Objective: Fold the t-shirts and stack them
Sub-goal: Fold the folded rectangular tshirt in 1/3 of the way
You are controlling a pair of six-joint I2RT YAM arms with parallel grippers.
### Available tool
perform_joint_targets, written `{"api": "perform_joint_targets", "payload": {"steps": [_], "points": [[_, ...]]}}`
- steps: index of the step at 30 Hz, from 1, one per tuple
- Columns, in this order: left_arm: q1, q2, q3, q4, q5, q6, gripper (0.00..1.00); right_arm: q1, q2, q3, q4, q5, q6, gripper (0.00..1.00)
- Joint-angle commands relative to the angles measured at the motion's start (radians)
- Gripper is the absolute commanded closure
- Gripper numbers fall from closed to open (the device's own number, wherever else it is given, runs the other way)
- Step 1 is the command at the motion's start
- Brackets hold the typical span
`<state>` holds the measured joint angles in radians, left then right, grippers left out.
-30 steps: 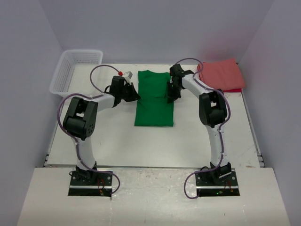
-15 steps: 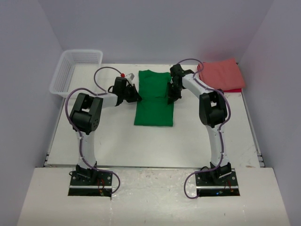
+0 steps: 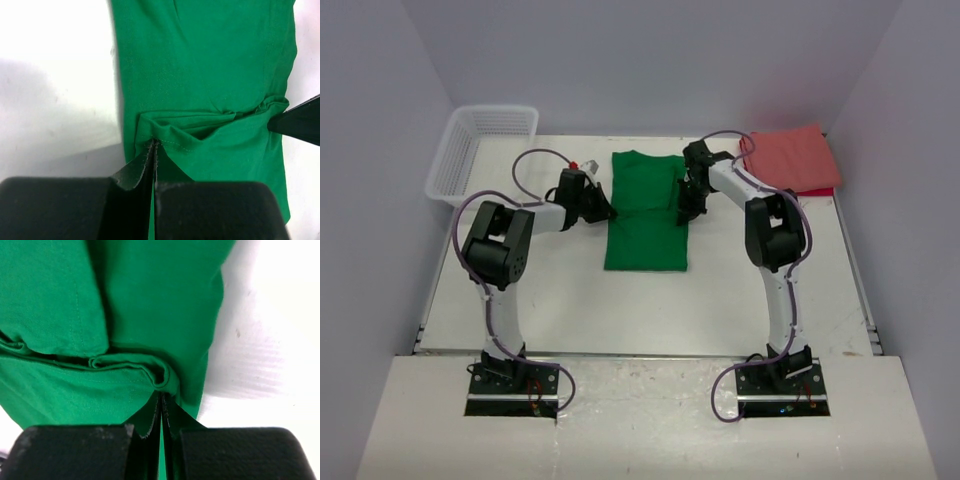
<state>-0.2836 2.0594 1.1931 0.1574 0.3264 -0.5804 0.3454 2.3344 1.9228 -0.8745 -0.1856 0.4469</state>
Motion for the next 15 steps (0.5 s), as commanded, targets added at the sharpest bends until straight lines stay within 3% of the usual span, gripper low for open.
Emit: {"api": "perform_joint_targets", "payload": {"steps": [1, 15], "points": [[0.017, -0.051, -0.097, -0.075, -0.066, -0.001, 1.00, -0.003, -0.047, -0.103, -0.008, 0.012, 0.001, 1.00], [-0.012, -0.283, -0.394, -0.045, -0.078, 0.002, 1.00, 0.050, -0.285, -0.566, 0.202, 0.017, 0.052, 1.00]]}}
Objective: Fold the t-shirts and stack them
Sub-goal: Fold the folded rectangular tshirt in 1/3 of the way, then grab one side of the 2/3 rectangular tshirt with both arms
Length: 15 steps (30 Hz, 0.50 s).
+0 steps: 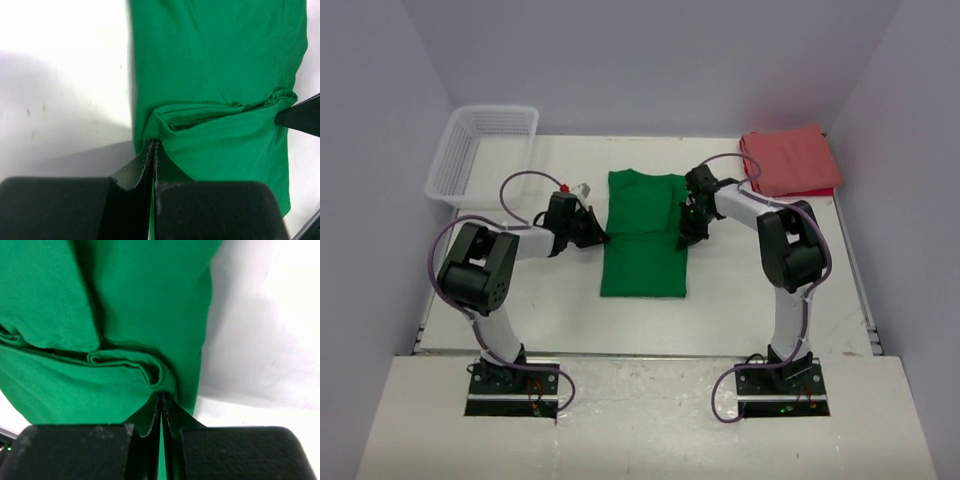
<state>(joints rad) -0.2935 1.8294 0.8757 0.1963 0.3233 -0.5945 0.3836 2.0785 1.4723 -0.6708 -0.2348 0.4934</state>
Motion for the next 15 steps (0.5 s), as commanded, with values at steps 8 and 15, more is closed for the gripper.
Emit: {"api": "perform_joint_targets", "payload": {"steps": [8, 15], "points": [[-0.051, -0.234, -0.247, -0.084, -0.098, 0.002, 1.00, 0.061, -0.240, -0.371, 0.203, 0.086, -0.018, 0.95], [-0.142, -0.513, -0.282, -0.194, -0.243, 0.005, 1.00, 0.126, -0.506, -0.471, 0.206, 0.146, -0.006, 0.76]]}}
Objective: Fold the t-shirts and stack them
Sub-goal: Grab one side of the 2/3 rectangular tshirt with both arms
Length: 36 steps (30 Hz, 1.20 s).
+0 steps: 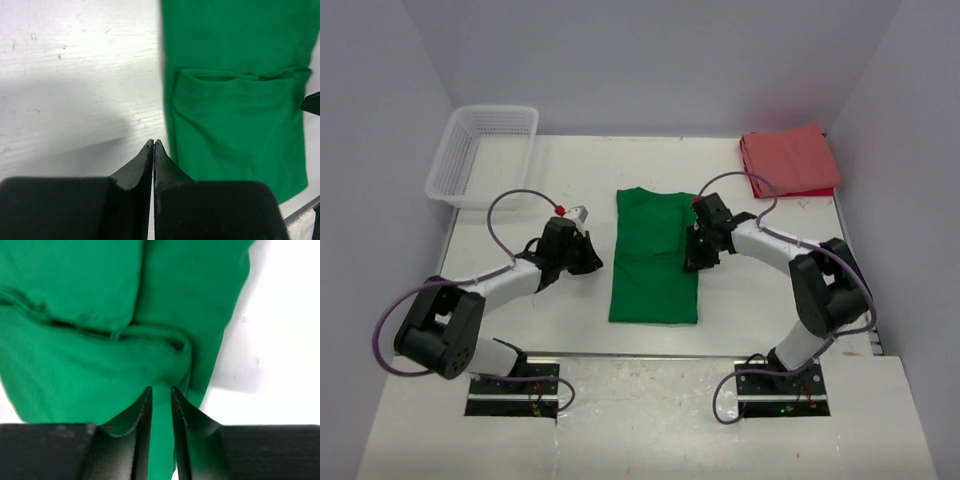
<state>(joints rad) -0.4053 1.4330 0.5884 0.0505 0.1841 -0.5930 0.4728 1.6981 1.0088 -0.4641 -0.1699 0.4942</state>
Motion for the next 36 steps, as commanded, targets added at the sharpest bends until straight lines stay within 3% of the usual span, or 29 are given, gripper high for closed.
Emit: {"api": "perform_joint_targets", "payload": {"steps": [1, 6, 10, 12, 13, 16, 29, 36], "points": [[-0.047, -0.141, 0.007, -0.088, -0.116, 0.004, 1.00, 0.053, -0.152, -0.009, -0.016, 0.104, 0.012, 0.74], [-0.064, -0.246, -0.002, -0.159, -0.098, -0.005, 1.00, 0.113, -0.315, -0.105, -0.070, 0.144, 0.090, 0.63], [-0.075, -0.292, -0.025, -0.182, -0.077, -0.011, 1.00, 0.118, -0.484, -0.260, -0.027, 0.109, 0.199, 0.66], [-0.075, -0.306, -0.042, -0.181, -0.048, -0.019, 1.00, 0.133, -0.558, -0.364, 0.027, 0.070, 0.236, 0.81], [-0.076, -0.307, -0.047, -0.178, -0.037, -0.022, 1.00, 0.139, -0.624, -0.390, 0.039, 0.055, 0.283, 1.00], [-0.081, -0.301, -0.068, -0.155, 0.006, -0.039, 1.00, 0.167, -0.710, -0.472, 0.047, 0.082, 0.338, 1.00], [-0.092, -0.255, -0.084, -0.069, 0.093, -0.064, 1.00, 0.190, -0.718, -0.593, 0.136, 0.020, 0.406, 1.00], [-0.121, -0.184, -0.094, 0.023, 0.141, -0.097, 1.00, 0.239, -0.755, -0.553, 0.058, 0.107, 0.428, 1.00]]}}
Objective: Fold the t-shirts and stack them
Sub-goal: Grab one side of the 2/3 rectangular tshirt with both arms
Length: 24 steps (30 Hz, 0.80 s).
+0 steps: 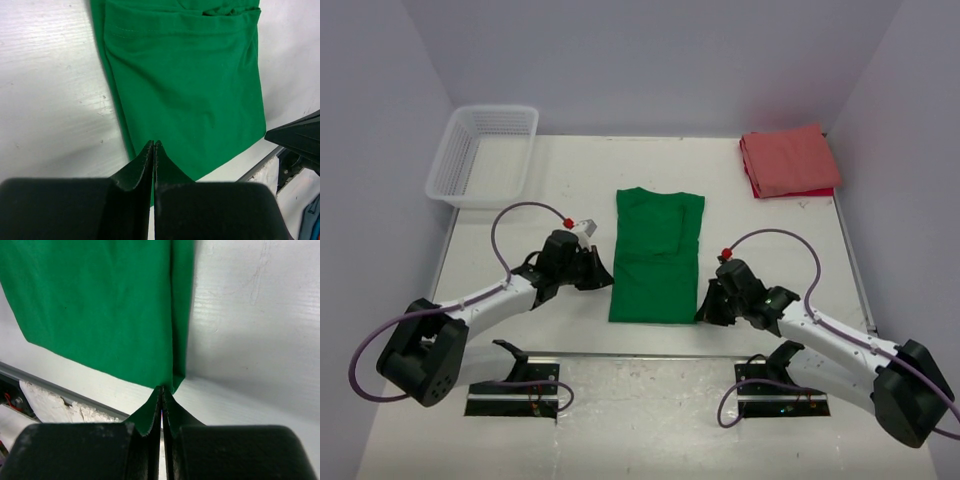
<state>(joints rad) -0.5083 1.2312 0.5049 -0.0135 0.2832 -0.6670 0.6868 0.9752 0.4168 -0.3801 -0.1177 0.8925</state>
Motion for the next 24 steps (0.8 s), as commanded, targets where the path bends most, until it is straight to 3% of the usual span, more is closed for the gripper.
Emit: {"api": "perform_joint_targets", "payload": {"steps": [1, 12, 24], "points": [[-0.024, 0.033, -0.014, 0.095, 0.040, -0.026, 1.00, 0.028, -0.036, 0.051, -0.034, 0.056, 0.031, 1.00], [-0.062, 0.093, -0.052, 0.142, 0.031, -0.051, 1.00, 0.099, -0.017, 0.102, -0.072, 0.072, 0.056, 1.00], [-0.065, 0.100, -0.063, 0.139, 0.033, -0.049, 1.00, 0.122, 0.262, 0.013, 0.079, 0.116, 0.120, 1.00]]}}
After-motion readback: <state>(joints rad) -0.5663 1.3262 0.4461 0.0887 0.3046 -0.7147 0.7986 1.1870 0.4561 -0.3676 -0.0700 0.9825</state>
